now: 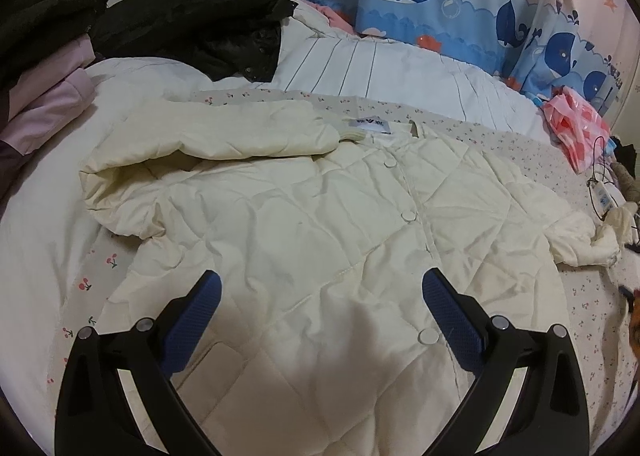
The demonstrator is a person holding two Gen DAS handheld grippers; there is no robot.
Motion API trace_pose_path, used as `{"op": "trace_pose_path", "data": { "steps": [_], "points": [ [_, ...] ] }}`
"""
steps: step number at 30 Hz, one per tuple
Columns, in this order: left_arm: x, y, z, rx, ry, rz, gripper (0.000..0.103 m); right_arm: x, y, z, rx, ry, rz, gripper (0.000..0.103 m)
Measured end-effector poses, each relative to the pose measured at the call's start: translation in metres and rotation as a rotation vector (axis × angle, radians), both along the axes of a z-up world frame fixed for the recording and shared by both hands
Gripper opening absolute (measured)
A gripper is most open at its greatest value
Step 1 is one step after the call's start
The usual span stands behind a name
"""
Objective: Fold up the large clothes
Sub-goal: 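Grasp the jacket sleeve cuff with the right gripper and lift it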
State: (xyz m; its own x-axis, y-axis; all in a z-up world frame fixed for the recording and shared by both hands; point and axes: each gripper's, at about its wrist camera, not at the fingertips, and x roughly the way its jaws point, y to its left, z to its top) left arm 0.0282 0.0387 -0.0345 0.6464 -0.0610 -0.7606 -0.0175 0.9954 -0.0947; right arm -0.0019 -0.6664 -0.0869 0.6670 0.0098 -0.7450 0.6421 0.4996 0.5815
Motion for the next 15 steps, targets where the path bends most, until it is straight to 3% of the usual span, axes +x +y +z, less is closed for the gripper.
{"op": "trace_pose_path", "data": {
  "steps": [2, 4, 5, 6, 8, 9, 13, 15],
  "points": [
    [0.001, 0.001, -0.001, 0.009, 0.007, -0.001, 0.097, 0.020, 0.002, -0.003, -0.001, 0.035, -0.004, 0.096],
    [0.003, 0.003, -0.003, 0.010, 0.018, 0.000, 0.097, 0.038, -0.005, -0.006, -0.009, -0.017, -0.015, 0.096],
    [0.004, 0.005, -0.002, 0.001, 0.019, 0.006, 0.097, 0.047, -0.005, -0.004, -0.025, -0.031, -0.007, 0.086],
    [0.005, 0.006, -0.001, -0.011, 0.014, 0.015, 0.097, 0.060, -0.008, -0.001, -0.041, -0.034, 0.013, 0.052],
    [0.006, 0.008, 0.003, -0.037, -0.006, 0.030, 0.097, 0.077, -0.012, 0.014, -0.046, -0.069, 0.030, 0.011],
    [0.005, 0.009, 0.006, -0.054, -0.023, 0.033, 0.097, 0.083, -0.017, 0.035, -0.066, -0.133, 0.030, 0.006],
    [-0.001, 0.003, 0.015, -0.074, -0.079, 0.021, 0.097, 0.102, -0.024, 0.112, -0.241, -0.292, 0.075, 0.005],
    [-0.001, 0.000, 0.011, -0.071, -0.071, 0.015, 0.097, 0.113, -0.036, 0.119, -0.278, -0.288, 0.049, 0.006]
  ]
}}
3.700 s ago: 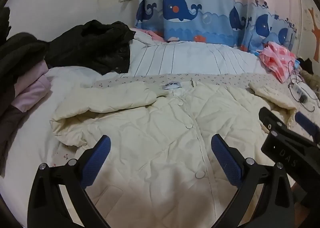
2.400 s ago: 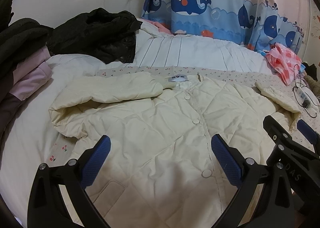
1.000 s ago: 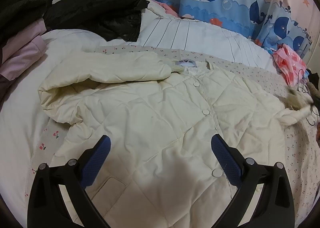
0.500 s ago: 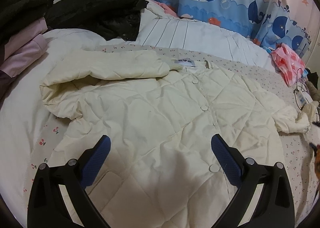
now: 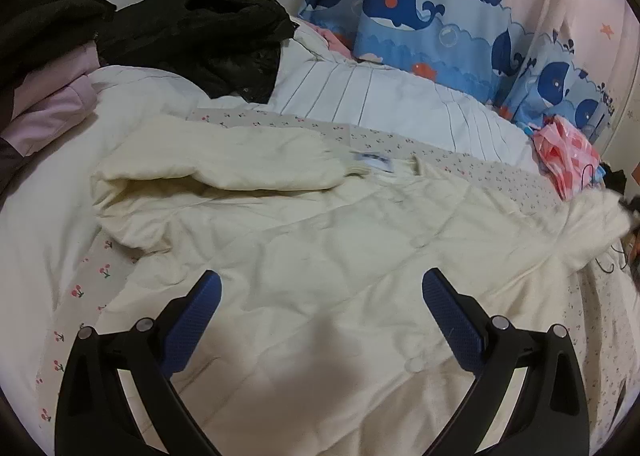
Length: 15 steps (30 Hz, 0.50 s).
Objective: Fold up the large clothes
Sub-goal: 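Grasp the jacket sleeve cuff with the right gripper and lift it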
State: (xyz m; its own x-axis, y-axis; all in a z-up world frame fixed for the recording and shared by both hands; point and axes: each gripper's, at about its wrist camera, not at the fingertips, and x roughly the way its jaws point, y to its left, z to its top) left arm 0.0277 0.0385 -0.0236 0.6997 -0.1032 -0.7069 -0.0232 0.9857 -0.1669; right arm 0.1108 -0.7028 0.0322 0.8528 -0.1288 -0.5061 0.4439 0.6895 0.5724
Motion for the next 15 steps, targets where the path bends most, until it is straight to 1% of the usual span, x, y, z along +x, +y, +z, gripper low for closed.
{"op": "trace_pose_path", "data": {
  "steps": [1, 2, 3, 4, 5, 6, 7, 8, 9, 10, 11, 12, 13, 15],
  "points": [
    [0.002, -0.003, -0.007, 0.000, 0.025, -0.009, 0.097, 0.007, -0.013, -0.014, 0.000, 0.053, -0.036, 0.006],
    [0.006, -0.006, -0.016, 0.002, 0.062, -0.019, 0.097, 0.005, -0.021, -0.026, 0.004, 0.093, -0.067, 0.008],
    [0.010, -0.009, -0.025, 0.003, 0.102, -0.028, 0.097, 0.008, -0.031, -0.050, 0.040, 0.142, -0.093, 0.019],
    [0.012, -0.012, -0.034, 0.002, 0.138, -0.035, 0.097, 0.005, -0.039, -0.079, 0.121, 0.225, -0.093, 0.028],
    [0.014, -0.013, -0.039, -0.001, 0.162, -0.042, 0.097, -0.006, -0.042, -0.106, 0.191, 0.283, -0.093, 0.041],
    [0.015, -0.015, -0.045, -0.002, 0.187, -0.049, 0.097, -0.016, -0.040, -0.117, 0.216, 0.280, -0.096, 0.043],
    [0.015, -0.016, -0.047, 0.003, 0.191, -0.050, 0.097, -0.042, -0.033, -0.126, 0.256, 0.228, -0.068, 0.043],
    [0.014, -0.016, -0.045, 0.010, 0.186, -0.048, 0.097, -0.063, -0.020, -0.127, 0.273, 0.187, -0.022, 0.045],
    [0.009, -0.015, -0.039, 0.015, 0.165, -0.046, 0.097, -0.077, -0.009, -0.125, 0.268, 0.169, 0.015, 0.049],
    [0.004, -0.014, -0.033, 0.016, 0.140, -0.044, 0.097, -0.107, 0.020, -0.117, 0.247, 0.138, 0.115, 0.053],
    [-0.004, -0.013, -0.022, 0.017, 0.103, -0.045, 0.097, -0.129, 0.044, -0.111, 0.238, 0.117, 0.202, 0.061],
    [-0.009, -0.012, -0.017, 0.017, 0.083, -0.047, 0.097, -0.157, 0.079, -0.108, 0.231, 0.115, 0.311, 0.069],
    [-0.016, -0.011, -0.009, 0.016, 0.060, -0.052, 0.097, -0.182, 0.115, -0.108, 0.232, 0.133, 0.429, 0.072],
    [-0.032, -0.007, 0.008, 0.006, 0.022, -0.056, 0.097, -0.222, 0.173, -0.112, 0.246, 0.171, 0.602, 0.072]
  ]
}}
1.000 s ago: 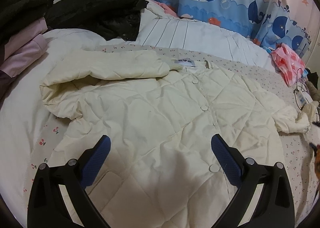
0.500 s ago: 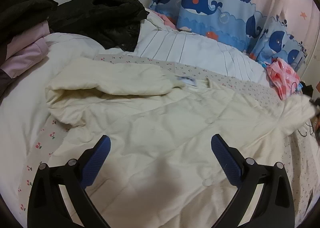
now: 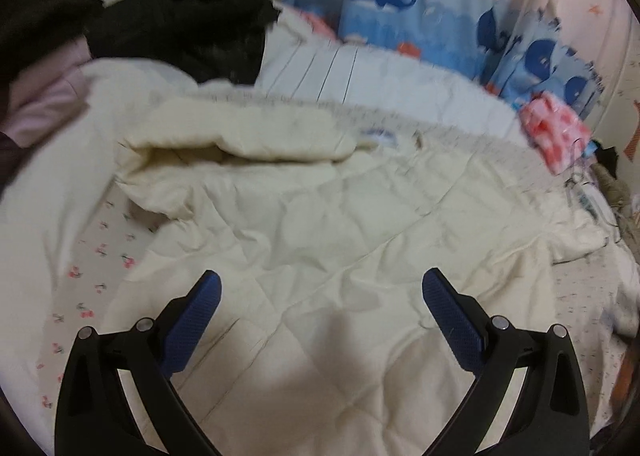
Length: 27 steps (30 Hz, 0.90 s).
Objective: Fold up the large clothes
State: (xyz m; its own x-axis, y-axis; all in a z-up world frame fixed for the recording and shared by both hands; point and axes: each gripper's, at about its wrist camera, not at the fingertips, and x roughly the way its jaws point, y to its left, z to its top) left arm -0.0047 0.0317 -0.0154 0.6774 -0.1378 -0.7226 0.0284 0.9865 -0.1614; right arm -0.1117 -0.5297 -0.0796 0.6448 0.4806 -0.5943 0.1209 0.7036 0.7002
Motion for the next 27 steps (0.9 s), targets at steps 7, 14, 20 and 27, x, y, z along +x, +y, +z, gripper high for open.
{"op": "trace_pose_path", "data": {
  "steps": [7, 14, 20, 27],
  "points": [
    [-0.087, 0.043, 0.059, -0.122, -0.092, 0.034, 0.097, -0.091, 0.135, -0.032, -0.019, 0.101, 0.262, 0.073],
    [-0.141, 0.090, 0.085, -0.054, -0.098, 0.067, 0.097, -0.090, 0.140, 0.021, -0.006, -0.053, 0.209, 0.010],
    [-0.153, 0.113, 0.094, -0.023, -0.108, 0.101, 0.097, -0.137, 0.072, 0.046, -0.047, -0.082, 0.083, 0.010],
    [-0.119, 0.100, 0.061, 0.100, -0.028, 0.060, 0.097, -0.160, 0.048, -0.012, -0.212, 0.134, 0.082, 0.038]
  ]
}}
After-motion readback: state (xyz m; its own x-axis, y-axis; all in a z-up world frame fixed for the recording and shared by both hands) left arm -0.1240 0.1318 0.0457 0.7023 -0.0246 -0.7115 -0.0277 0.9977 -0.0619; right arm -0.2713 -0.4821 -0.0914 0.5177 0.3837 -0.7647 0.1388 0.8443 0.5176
